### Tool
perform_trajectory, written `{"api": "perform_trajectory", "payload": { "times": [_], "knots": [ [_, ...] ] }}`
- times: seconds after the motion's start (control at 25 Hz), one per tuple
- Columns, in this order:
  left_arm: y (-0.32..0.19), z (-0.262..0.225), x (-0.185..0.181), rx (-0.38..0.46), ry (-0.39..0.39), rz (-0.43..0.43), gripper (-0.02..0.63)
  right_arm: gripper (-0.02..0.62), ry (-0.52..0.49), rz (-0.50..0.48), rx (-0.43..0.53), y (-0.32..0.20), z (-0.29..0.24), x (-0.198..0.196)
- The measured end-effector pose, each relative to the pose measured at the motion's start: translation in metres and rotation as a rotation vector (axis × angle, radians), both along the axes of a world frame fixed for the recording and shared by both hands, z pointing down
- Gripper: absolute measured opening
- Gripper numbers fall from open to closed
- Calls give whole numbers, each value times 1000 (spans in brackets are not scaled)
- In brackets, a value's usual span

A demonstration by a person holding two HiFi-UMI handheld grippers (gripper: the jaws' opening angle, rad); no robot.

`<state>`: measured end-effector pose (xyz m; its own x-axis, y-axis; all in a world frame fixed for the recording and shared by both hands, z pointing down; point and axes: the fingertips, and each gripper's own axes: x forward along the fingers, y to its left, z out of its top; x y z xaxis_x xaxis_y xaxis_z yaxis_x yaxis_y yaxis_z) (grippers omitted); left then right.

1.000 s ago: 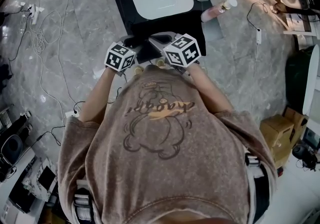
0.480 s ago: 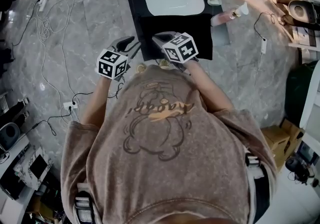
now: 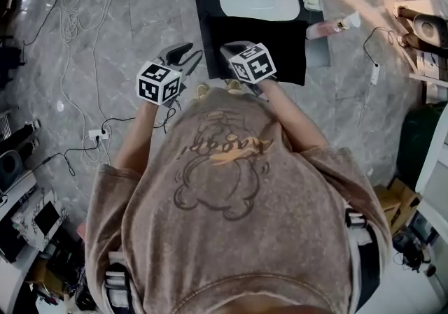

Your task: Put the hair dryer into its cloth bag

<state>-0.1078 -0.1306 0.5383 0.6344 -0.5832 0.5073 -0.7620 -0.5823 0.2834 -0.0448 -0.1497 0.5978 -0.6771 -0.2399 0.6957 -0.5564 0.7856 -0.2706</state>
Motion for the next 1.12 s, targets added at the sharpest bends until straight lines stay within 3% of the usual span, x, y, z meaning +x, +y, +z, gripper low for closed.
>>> {"api": "perform_trajectory", "payload": {
  "times": [0.28,0.6,0.88,1.12],
  "knots": [
    [-1,-9,-1,9,30,-23,155,60,-31,-13,-11,3,-9,-6],
    [-19,-39,-3,65,75,-47,155,71,-93,-37,68,-2,-59,-9],
    [-40,-96,0,176,113,-67,155,72,-219,25,241,-26,-140,5],
    [-42,-137,7,267,131,-90,155,72,-303,116,405,-36,-192,39]
  ]
}}
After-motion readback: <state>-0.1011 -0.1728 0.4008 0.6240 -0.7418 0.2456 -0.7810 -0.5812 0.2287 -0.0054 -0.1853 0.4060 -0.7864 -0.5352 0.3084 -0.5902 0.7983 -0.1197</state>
